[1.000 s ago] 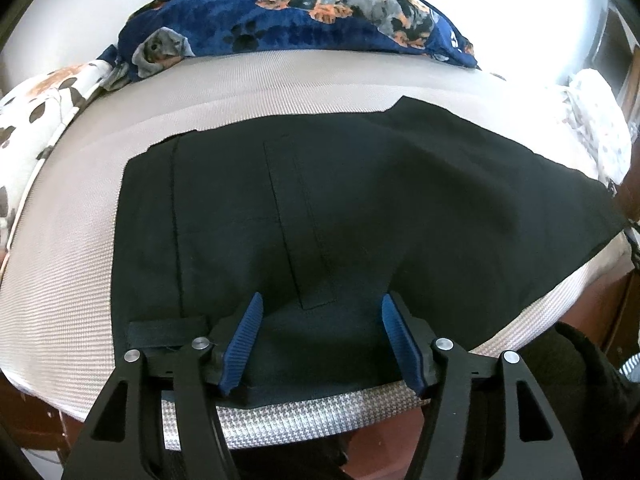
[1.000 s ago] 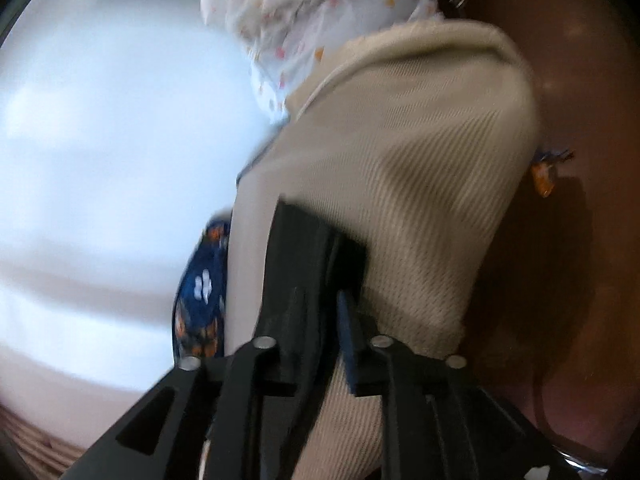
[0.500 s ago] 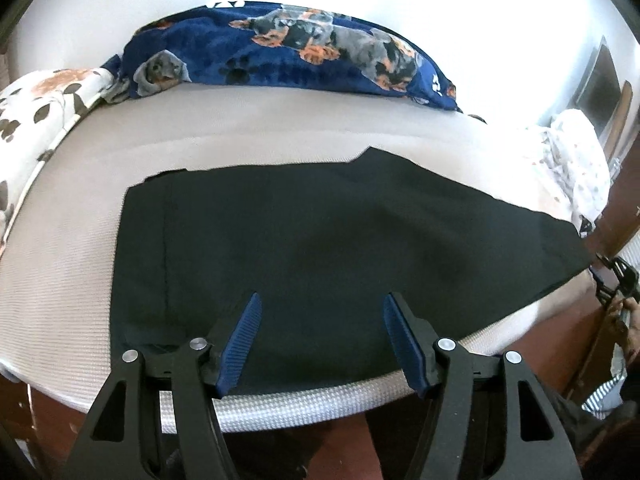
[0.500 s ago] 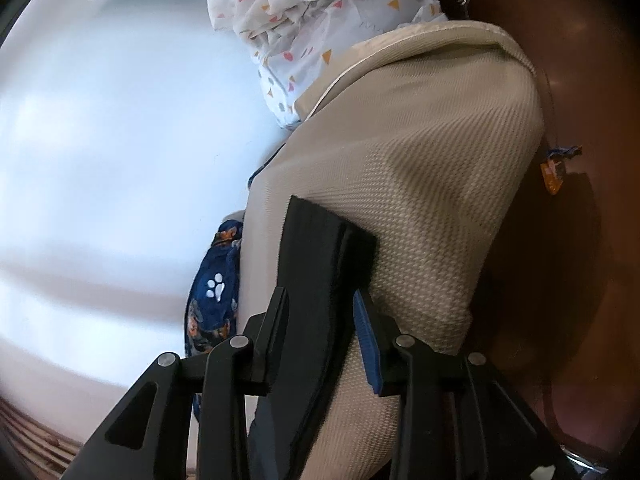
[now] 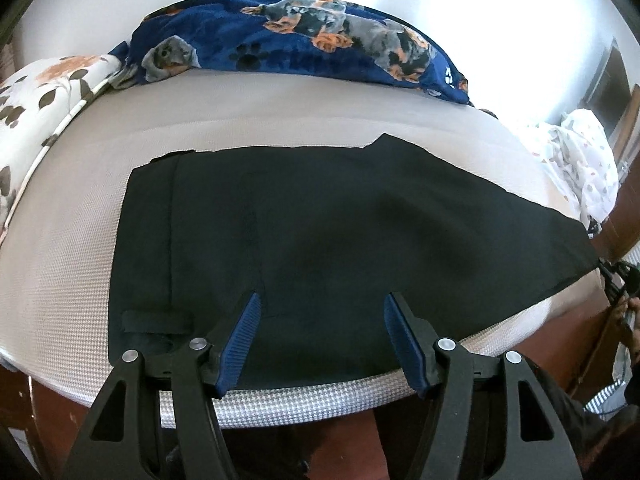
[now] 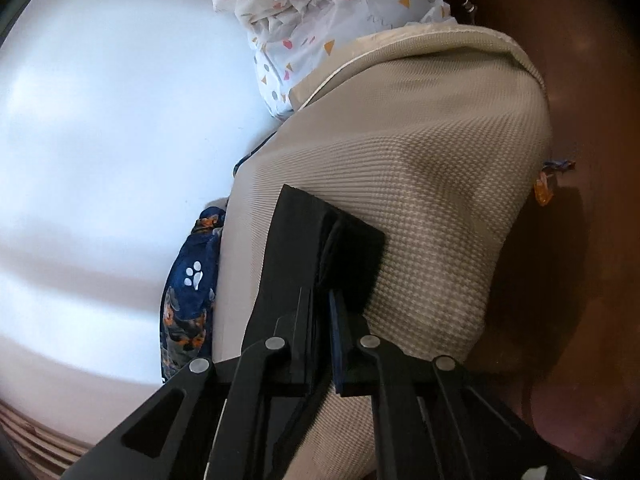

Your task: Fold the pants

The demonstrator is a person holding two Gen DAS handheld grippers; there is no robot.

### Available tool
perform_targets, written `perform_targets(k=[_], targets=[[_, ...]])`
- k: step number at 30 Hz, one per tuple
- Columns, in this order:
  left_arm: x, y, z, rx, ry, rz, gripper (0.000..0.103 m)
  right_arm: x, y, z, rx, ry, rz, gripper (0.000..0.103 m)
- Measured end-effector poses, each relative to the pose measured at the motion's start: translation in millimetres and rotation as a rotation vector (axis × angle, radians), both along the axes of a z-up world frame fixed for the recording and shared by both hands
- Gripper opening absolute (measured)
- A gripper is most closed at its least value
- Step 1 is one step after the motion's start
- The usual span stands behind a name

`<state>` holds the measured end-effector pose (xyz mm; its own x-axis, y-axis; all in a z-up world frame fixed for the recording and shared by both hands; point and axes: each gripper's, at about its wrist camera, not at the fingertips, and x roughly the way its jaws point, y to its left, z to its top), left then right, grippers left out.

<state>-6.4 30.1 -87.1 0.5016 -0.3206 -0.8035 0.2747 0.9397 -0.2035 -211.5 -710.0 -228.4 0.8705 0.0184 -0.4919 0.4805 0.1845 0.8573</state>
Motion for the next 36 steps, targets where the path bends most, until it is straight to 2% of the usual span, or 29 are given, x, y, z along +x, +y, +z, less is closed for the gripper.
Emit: perform_targets(k=[4, 7, 10, 12, 15, 18, 20, 25, 28, 30, 31, 32, 34, 36], targets=[[1.3, 2.1, 0.4, -0.008, -0.001, 0.008, 0.065, -6.8, 4.4, -6.1, -0.016, 0.053, 0.007, 0.008], [1.6, 2.3, 0.5, -0.004, -0.001, 0.007, 0.065, -9.3, 1.5, -7.2, -0.008, -0.006, 0.013, 0.011], [1.7, 2.0, 0.6, -0.006, -0.005, 0.008, 0.065, -21.0, -6.7, -6.2, 0.029, -0.044, -0.063, 0.014], [1.3, 1.7, -0.4, -0.008, -0.007, 0.004, 0.065, -23.4, -12.4, -2.3, 0.009, -0.017, -0.078, 0.021], [0.9, -1.2, -3.1, -0.003, 0.002, -0.004, 0.065, -21.8, -16.6, -5.0, 0.019, 0.005, -0.077, 0.026], [0.8, -3.7, -4.3, 0.006, 0.008, -0.014, 0.065, -12.5, -15.2, -6.8, 0.02, -0.01, -0.053, 0.028], [0.4, -5.0, -2.9, 0.007, 0.004, -0.016, 0.065, -2.7, -12.7, -5.3, -0.005, 0.031, -0.036, 0.03], [-0.2, -3.3, -0.9, -0.002, -0.001, -0.016, 0.065, -5.9, -13.7, -4.6, 0.006, 0.054, -0.085, 0.032], [0.8, -2.8, -4.2, -0.003, 0.014, -0.014, 0.065, 1.0, -10.4, -1.2, 0.0, 0.024, -0.037, 0.046], [1.2, -2.9, -5.1, -0.004, 0.024, -0.015, 0.065, 6.9, -5.2, 5.5, -0.012, -0.032, 0.015, 0.047], [1.1, -2.8, -4.6, -0.004, 0.022, -0.015, 0.065, 13.0, -0.4, 8.0, 0.001, -0.097, 0.059, 0.047], [1.2, -2.9, -4.6, -0.002, 0.019, -0.014, 0.065, 16.9, 2.4, 10.6, -0.019, -0.088, 0.075, 0.047], [1.3, -2.7, -3.1, -0.002, 0.014, -0.016, 0.065, 27.8, 6.5, 10.0, -0.08, 0.042, 0.089, 0.048], [1.0, -1.6, -1.8, -0.002, 0.005, -0.013, 0.065, 28.2, 4.8, 2.9, -0.032, -0.003, 0.062, 0.048]])
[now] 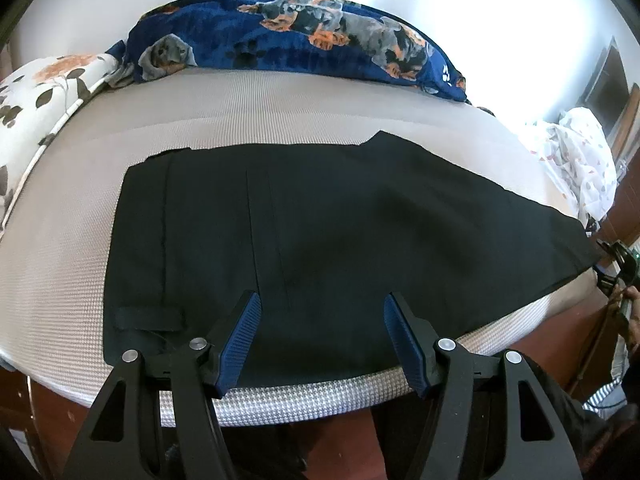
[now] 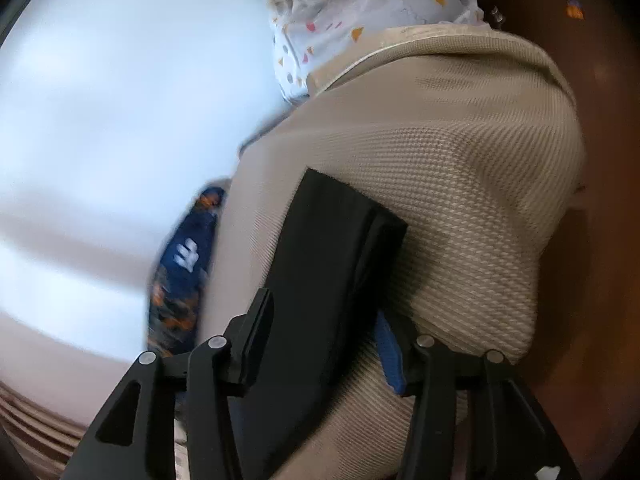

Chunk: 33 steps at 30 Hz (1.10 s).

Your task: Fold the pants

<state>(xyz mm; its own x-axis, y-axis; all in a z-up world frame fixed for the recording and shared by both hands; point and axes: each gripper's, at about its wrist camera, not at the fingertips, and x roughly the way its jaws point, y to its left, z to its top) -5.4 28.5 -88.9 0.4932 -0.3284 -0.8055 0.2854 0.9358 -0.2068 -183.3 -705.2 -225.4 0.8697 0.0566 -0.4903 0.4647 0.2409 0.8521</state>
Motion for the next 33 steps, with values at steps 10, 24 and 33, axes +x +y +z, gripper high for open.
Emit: perform_targets(k=[10, 24, 33], targets=[[-0.7, 0.4, 4.7, -0.001, -0.008, 0.001, 0.065, 6.9, 4.7, 12.0, -0.041, 0.07, -0.024, 0.01], [-3.5, -0.3, 9.3, -0.004, -0.025, -0.007, 0.065, 72.7, 128.3, 78.6, -0.205, 0.005, 0.295, 0.011], [-5.5, -10.4, 5.8, 0.036, -0.025, -0.032, 0.066, 100.1, 204.1, 60.2, -0.242, 0.073, 0.504, 0.011]])
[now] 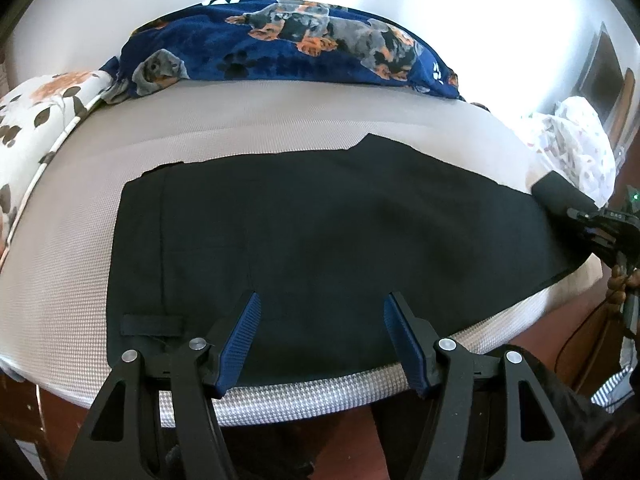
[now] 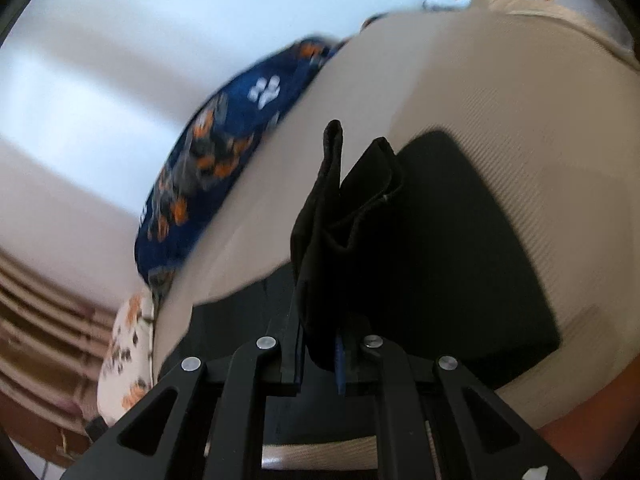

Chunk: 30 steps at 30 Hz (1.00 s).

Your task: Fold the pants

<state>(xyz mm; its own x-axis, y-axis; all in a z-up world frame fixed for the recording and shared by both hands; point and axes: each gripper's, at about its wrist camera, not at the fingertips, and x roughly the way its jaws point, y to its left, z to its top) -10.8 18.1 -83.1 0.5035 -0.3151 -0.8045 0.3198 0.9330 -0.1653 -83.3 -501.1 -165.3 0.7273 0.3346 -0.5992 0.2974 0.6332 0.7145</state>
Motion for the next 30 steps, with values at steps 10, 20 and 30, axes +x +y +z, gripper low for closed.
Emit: perform_targets(k=[10, 20, 30], targets=[[-2.0, -1.5, -1.0, 0.012, -0.003, -0.003, 0.069, 24.2, 77.9, 11.4, -0.178, 0.046, 0.215, 0.011], [0.3, 4.5, -1.9, 0.004, 0.006, 0.016, 0.069, 32.8, 135.3, 14.0, -0.363, 0.06, 0.362, 0.012], [0.2, 4.7, -1.4, 0.008, 0.005, 0.018, 0.069, 34.0, 154.9, 12.5, -0.451, 0.061, 0.421, 0.012]])
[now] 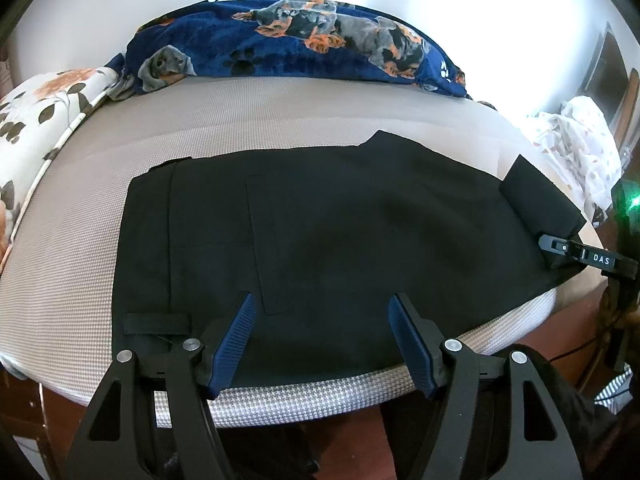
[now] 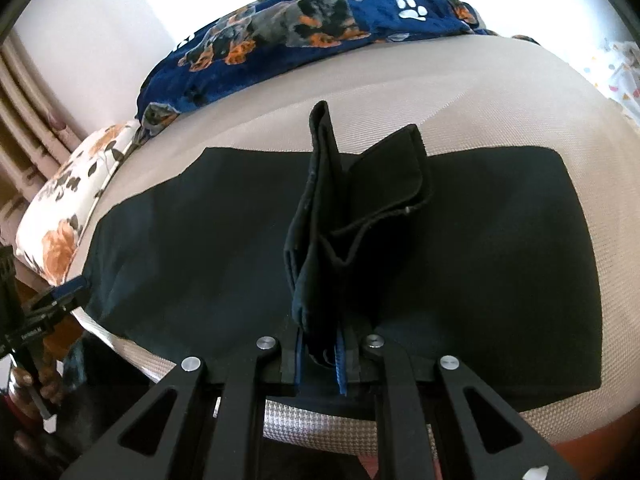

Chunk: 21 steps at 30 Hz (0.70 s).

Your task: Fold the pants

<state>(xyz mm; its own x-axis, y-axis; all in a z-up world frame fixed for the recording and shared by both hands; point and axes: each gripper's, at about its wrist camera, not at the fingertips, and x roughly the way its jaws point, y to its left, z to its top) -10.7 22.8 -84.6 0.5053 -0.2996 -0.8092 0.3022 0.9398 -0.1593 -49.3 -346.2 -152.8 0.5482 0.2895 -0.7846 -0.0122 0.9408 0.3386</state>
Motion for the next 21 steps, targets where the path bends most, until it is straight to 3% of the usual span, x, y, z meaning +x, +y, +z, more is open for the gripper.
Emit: perform_targets(k=[15, 21], targets=[[0.7, 2.9, -2.2, 0.054, -0.022, 0.009, 0.069, -1.8, 30.8, 0.8, -0.145, -0.019, 0.101, 0.014], [1.5, 1.4, -3.0, 0.076, -0.031, 0.007, 0.069, -2.1, 34.5, 0.1, -0.158, -0.019, 0.112, 0.014]])
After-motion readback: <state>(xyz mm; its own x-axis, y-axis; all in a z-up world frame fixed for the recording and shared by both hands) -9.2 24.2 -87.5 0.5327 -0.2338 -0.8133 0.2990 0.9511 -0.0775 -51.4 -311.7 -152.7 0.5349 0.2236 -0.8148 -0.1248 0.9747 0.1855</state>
